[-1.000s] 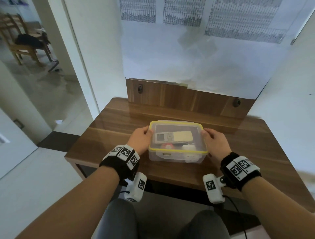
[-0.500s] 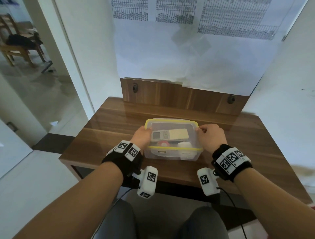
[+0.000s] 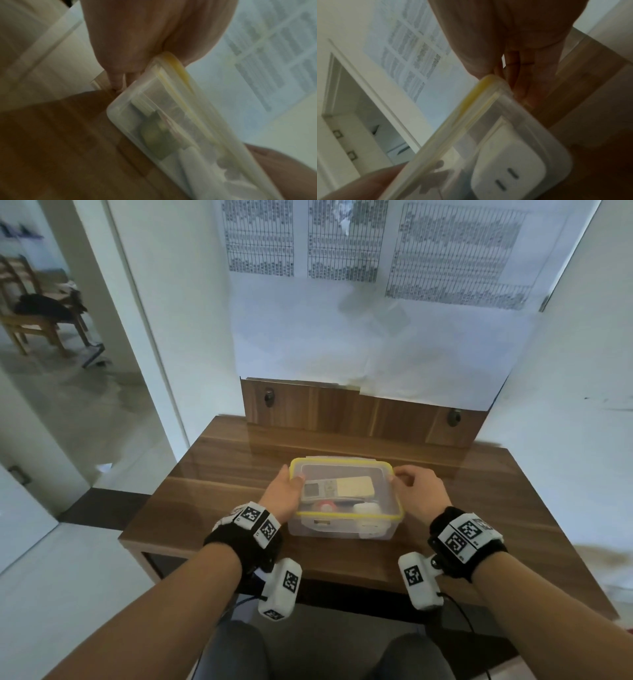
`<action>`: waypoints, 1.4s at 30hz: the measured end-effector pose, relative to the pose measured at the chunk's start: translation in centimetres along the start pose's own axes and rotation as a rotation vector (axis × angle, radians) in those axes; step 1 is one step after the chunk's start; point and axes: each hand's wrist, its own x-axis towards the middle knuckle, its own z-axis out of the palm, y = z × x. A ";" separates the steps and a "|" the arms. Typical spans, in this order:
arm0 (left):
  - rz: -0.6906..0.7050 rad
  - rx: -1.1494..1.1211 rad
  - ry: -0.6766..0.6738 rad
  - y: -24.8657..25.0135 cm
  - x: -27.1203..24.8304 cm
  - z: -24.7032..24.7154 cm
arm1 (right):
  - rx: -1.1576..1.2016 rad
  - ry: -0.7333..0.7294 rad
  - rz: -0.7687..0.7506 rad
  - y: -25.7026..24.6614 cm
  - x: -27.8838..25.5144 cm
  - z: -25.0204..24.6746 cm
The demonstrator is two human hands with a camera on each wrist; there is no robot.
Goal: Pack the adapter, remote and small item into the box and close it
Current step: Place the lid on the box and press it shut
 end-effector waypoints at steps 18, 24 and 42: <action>0.362 0.811 -0.172 1.2 -1.9 0.0 | -0.340 -0.278 -0.264 -1.7 3.0 1.5; 0.393 0.790 -0.142 0.9 -1.0 0.5 | -0.247 -0.252 -0.191 -2.1 4.1 2.1; 0.333 0.826 -0.129 3.6 1.3 2.2 | -0.529 -0.276 -0.293 -1.8 -0.2 1.4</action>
